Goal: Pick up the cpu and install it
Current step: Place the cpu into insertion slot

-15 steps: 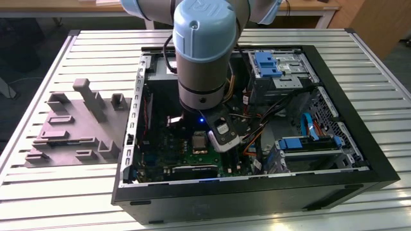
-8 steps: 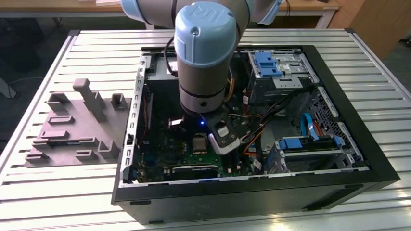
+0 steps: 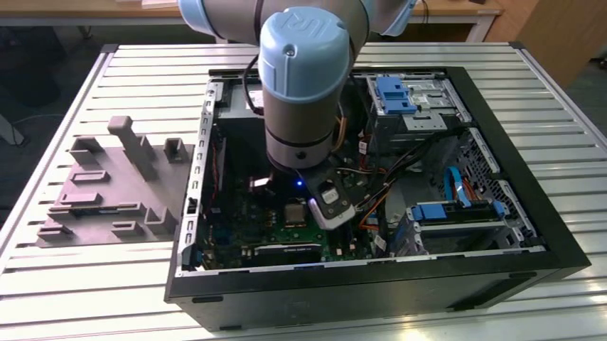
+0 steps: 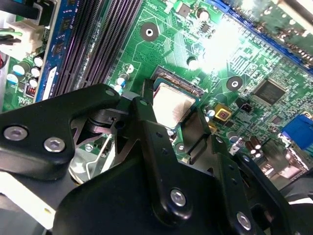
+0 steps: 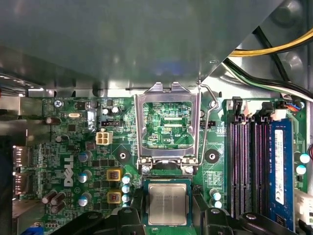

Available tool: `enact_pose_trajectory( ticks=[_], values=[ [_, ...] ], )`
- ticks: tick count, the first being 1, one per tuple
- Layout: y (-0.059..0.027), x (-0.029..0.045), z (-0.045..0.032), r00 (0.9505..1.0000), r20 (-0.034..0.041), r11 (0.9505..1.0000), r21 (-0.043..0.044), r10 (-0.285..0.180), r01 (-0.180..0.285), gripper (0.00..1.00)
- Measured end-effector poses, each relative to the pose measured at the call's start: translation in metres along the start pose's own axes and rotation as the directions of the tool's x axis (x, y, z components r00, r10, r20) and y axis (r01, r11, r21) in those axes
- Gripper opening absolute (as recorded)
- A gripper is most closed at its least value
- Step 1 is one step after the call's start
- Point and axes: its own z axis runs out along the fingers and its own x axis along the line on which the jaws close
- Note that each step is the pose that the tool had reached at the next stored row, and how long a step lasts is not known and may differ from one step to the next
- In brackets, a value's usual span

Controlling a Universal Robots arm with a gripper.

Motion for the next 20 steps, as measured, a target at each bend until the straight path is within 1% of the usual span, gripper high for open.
enact_pose_trajectory(
  ticks=[10, 20],
  values=[
    [-0.0026, -0.0002, 0.002, 1.0, 0.0, 1.0, 0.0005, 0.0, 0.0, 0.47],
    [-0.0027, -0.0002, 0.0027, 1.0, 0.0, 1.0, 0.0015, 0.0, 0.0, 0.47]
  ],
)
